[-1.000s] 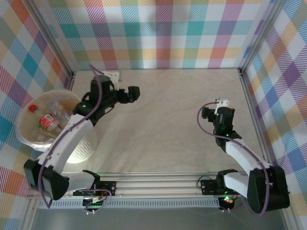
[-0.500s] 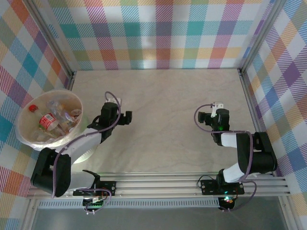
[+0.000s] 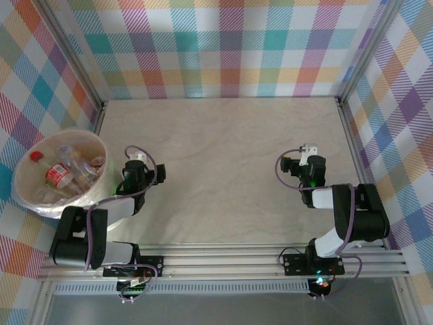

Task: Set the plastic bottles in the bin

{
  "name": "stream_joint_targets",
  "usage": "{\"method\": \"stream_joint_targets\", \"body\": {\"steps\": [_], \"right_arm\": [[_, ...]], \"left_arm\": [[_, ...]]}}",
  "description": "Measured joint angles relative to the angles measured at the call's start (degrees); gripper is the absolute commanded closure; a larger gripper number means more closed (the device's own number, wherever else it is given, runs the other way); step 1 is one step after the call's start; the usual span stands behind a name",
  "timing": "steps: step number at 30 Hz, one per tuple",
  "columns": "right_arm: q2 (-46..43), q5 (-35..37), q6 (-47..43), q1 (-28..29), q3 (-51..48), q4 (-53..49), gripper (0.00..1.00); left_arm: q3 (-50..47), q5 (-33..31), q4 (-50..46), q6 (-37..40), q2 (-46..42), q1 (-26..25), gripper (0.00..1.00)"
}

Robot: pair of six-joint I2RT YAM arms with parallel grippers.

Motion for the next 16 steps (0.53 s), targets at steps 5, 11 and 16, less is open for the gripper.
{"method": "stream_joint_targets", "body": {"steps": [5,11,16], "right_arm": [[0.00,0.00,0.00,0.00,0.00,0.00,0.00],[0.00,0.00,0.00,0.00,0.00,0.00,0.00],[0.00,0.00,0.00,0.00,0.00,0.00,0.00]], "left_arm": [[0.17,1.51,11.41,1.33,9.42,0.09,0.00],[0.33,0.00,13.51,0.85,11.45,0.59,0.00],[0.33,-0.52,13.94,0.68,11.45,0.59,0.00]]}}
